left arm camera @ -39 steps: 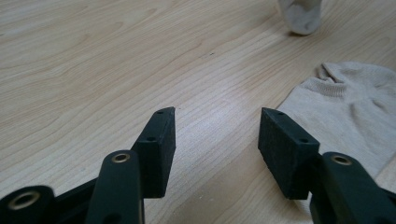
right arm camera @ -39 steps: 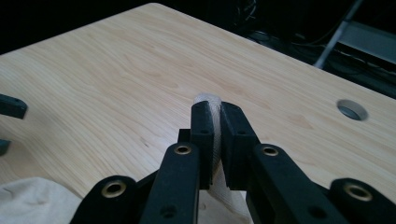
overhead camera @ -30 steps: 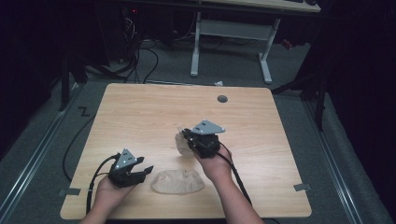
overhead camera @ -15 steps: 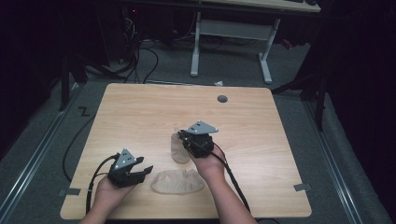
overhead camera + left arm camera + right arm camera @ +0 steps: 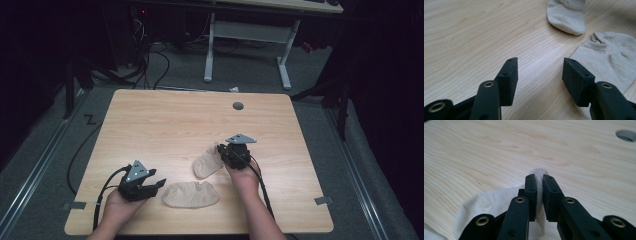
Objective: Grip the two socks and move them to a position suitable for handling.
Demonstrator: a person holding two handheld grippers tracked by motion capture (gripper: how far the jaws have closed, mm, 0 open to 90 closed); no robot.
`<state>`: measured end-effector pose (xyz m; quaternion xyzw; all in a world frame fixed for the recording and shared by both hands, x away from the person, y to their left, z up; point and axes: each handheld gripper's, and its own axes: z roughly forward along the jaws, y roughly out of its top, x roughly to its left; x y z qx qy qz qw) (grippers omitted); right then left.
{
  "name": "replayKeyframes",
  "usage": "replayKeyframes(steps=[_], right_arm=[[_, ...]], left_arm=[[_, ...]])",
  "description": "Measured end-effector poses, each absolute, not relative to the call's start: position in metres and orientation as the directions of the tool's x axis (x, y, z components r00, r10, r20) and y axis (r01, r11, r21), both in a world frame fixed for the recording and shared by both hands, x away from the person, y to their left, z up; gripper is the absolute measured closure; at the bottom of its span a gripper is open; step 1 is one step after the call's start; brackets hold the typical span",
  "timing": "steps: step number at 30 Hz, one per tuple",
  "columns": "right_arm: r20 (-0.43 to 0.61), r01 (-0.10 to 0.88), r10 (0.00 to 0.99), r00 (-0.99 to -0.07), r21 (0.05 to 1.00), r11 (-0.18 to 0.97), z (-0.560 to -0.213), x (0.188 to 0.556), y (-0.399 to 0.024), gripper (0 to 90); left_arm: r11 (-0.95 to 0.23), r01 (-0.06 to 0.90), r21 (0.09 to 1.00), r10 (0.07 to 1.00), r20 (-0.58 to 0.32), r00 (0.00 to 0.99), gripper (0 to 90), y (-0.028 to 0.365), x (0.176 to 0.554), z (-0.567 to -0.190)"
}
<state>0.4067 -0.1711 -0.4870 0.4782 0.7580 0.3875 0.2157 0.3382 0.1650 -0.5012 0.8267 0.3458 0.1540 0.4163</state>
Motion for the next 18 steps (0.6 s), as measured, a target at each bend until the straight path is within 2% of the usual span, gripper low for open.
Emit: replayKeyframes(steps=[7, 14, 18], right_arm=[[0.041, 0.594, 0.908, -0.416, 0.768, 0.238, -0.500, 0.399, -0.194, 81.9], [0.020, 0.621, 0.914, -0.404, 0.740, 0.259, -0.512, 0.384, -0.211, 77.1], [0.024, 0.641, 0.913, -0.407, 0.720, 0.267, -0.518, 0.378, -0.216, 81.5]], left_arm=[[-0.419, 0.445, 0.791, 0.697, -0.034, 0.716, 47.2, 0.163, 0.339, -0.502], [-0.447, 0.434, 0.782, 0.687, -0.010, 0.726, 47.2, 0.153, 0.340, -0.504], [-0.454, 0.436, 0.777, 0.686, -0.007, 0.727, 47.3, 0.149, 0.341, -0.505]])
